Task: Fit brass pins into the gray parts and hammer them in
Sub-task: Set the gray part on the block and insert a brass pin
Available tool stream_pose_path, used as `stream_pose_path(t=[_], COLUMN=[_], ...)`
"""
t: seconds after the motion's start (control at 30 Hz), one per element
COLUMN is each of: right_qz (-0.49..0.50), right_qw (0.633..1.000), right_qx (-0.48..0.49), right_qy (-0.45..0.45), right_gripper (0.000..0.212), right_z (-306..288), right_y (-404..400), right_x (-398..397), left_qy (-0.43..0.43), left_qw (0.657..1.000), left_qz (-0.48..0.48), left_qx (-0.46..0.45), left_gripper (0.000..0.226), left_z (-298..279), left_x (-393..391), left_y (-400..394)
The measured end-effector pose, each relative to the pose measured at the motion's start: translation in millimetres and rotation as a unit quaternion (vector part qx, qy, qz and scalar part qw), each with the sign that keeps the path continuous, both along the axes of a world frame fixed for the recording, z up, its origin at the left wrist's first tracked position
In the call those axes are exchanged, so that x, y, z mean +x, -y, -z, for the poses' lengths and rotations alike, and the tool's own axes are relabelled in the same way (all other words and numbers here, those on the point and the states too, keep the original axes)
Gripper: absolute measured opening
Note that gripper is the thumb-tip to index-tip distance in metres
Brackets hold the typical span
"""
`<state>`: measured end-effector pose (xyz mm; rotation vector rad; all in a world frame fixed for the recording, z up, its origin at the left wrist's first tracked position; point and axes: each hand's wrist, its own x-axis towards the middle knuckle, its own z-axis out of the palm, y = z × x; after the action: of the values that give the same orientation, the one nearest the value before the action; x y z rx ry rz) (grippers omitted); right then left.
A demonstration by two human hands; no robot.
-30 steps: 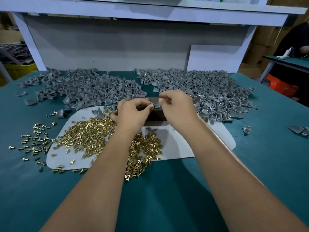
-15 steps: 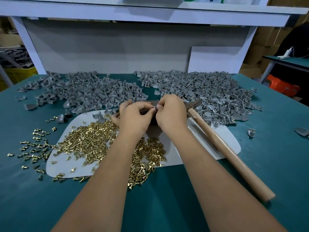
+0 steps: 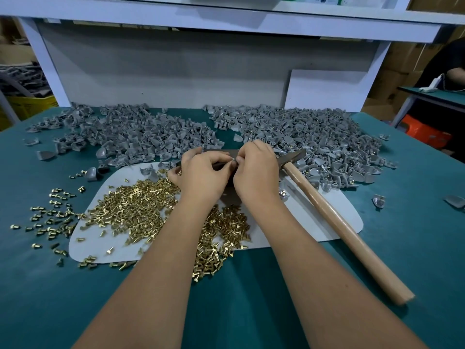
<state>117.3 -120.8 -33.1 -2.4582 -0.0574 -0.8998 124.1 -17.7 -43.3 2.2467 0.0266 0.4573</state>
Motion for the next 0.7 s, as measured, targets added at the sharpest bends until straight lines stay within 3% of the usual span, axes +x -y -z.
stream_pose_path(t=[0.43,0.53,0.63,0.7], right_qz=[-0.028,0.048,0.168,0.218], right_qw=[0.998,0.994,0.980,0.950], right_qx=[0.059,0.092,-0.023,-0.077], right_qy=[-0.019,-0.043,-0.101,-0.211], right_gripper=[0.015,0.017,0.019,0.027], right_z=[-8.2,-24.5,-34.5,-35.8], right_y=[12.9,36.4,74.5,94.3], right_x=[-9.3,-19.1,-37.4,-54.2], left_qy=[-0.004,-0.016,-0.026,-0.028], left_qw=[0.999,0.998,0.998,0.999], left_qz=[0.020,0.033,0.031,0.032], left_qx=[-0.033,-0.057,-0.041,-0.034], left_gripper=[0.007,0.011,0.008,0.006], left_z=[-2.1,-3.3,-5.0,-6.1], left_x=[-1.7,-4.2,-5.8,-7.4], left_y=[-1.6,-1.4,-0.2,0.4])
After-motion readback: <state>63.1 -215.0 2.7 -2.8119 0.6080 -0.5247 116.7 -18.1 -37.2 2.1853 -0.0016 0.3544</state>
